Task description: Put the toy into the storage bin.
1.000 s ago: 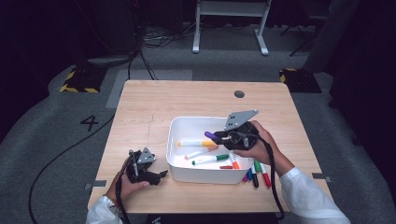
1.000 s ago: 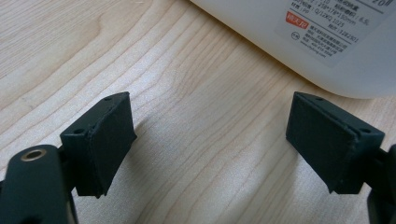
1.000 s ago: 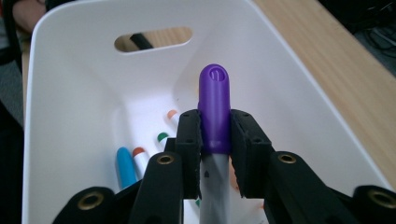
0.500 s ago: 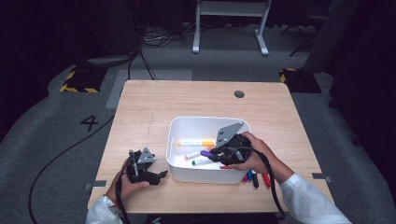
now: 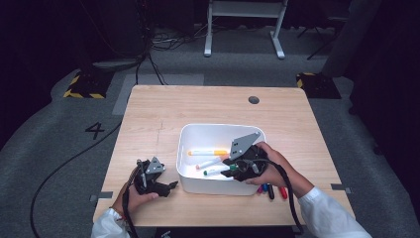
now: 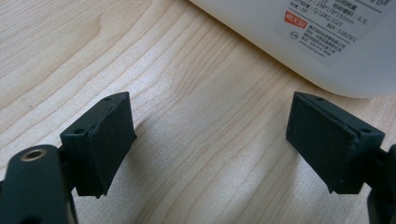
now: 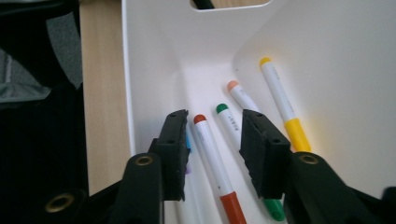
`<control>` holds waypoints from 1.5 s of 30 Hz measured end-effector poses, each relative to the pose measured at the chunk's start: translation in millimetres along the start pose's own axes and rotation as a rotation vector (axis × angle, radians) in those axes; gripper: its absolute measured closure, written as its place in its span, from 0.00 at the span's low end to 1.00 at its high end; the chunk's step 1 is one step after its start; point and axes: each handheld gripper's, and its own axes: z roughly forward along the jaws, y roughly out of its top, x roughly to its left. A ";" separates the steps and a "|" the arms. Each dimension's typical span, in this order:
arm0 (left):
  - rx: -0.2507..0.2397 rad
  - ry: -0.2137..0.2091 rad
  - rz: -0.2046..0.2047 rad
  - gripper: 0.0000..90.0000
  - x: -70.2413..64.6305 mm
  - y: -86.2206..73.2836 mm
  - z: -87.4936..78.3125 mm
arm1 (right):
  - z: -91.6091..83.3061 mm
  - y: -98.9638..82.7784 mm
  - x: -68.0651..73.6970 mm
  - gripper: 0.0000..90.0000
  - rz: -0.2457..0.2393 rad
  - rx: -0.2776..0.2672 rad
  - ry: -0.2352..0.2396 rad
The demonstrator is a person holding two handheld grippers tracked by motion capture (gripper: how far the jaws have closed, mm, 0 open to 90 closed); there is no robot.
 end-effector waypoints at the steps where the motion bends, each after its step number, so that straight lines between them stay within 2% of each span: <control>1: 0.000 -0.001 0.001 0.17 0.0 0.0 0.0 | -2.8 -1.5 -1.4 0.65 0.004 -0.014 -0.009; 2: 0.000 -0.001 0.001 0.17 0.0 0.0 0.0 | -2.8 -1.5 -1.4 0.65 0.004 -0.014 -0.009; 3: 0.000 0.000 0.000 0.17 0.0 0.0 0.0 | -11.5 -6.6 -4.3 0.63 0.017 -0.064 -0.033; 8: 0.000 0.000 0.000 0.17 0.0 0.0 0.0 | -40.0 -21.8 -9.6 0.59 0.083 -0.157 -0.093; 11: 0.000 0.000 0.000 0.17 0.0 0.0 0.0 | -59.3 -34.4 -10.8 0.57 0.104 -0.197 -0.135; 13: 0.000 0.000 0.000 0.17 0.0 0.0 0.0 | -65.6 -39.2 -10.7 0.56 0.112 -0.208 -0.143; 14: 0.000 0.000 0.000 0.17 0.0 0.0 0.0 | -77.7 -49.8 -9.0 0.56 0.126 -0.228 -0.176; 16: 0.000 0.000 0.000 0.17 0.0 0.0 0.0 | -83.3 -55.6 -8.0 0.56 0.137 -0.240 -0.188; 17: 0.000 0.000 0.000 0.17 0.0 0.0 0.0 | -93.3 -70.4 -4.8 0.56 0.157 -0.253 -0.210; 19: 0.000 0.000 -0.001 0.17 0.0 0.0 0.0 | -95.3 -75.4 -3.7 0.55 0.166 -0.254 -0.221; 20: 0.000 0.000 0.000 0.17 0.0 0.0 0.0 | -98.6 -89.4 -0.9 0.55 0.185 -0.243 -0.238; 25: 0.001 0.001 -0.001 0.17 -0.2 0.1 0.0 | -91.1 -122.9 4.1 0.55 0.233 -0.197 -0.272; 26: 0.001 0.001 -0.001 0.17 -0.2 0.1 0.0 | -91.1 -122.9 4.1 0.55 0.233 -0.197 -0.272; 28: 0.001 0.000 -0.001 0.17 -0.2 0.1 0.0 | -81.6 -141.5 6.5 0.54 0.253 -0.158 -0.286; 31: 0.001 0.001 -0.001 0.17 -0.2 0.1 -0.1 | -71.8 -160.5 9.7 0.54 0.290 -0.142 -0.284; 32: 0.001 0.001 -0.001 0.17 -0.2 0.1 -0.1 | -71.8 -160.5 9.7 0.54 0.290 -0.142 -0.284; 33: 0.001 0.000 0.000 0.17 -0.1 0.1 0.0 | -63.7 -172.8 11.7 0.54 0.317 -0.124 -0.278; 34: 0.001 0.000 0.000 0.17 -0.1 0.1 0.0 | -63.7 -172.8 11.7 0.54 0.317 -0.124 -0.278; 38: 0.001 0.001 0.000 0.17 -0.2 0.1 0.0 | -43.1 -197.6 14.0 0.54 0.369 -0.062 -0.256; 39: 0.001 0.001 0.000 0.17 -0.2 0.1 0.0 | -43.1 -197.6 14.0 0.54 0.369 -0.062 -0.256; 41: 0.001 0.002 0.000 0.17 -0.2 0.0 -0.1 | -33.7 -208.7 13.8 0.54 0.394 -0.015 -0.265; 45: -0.001 0.000 0.000 0.17 -0.3 0.0 -0.1 | -26.3 -219.1 13.4 0.54 0.417 0.017 -0.270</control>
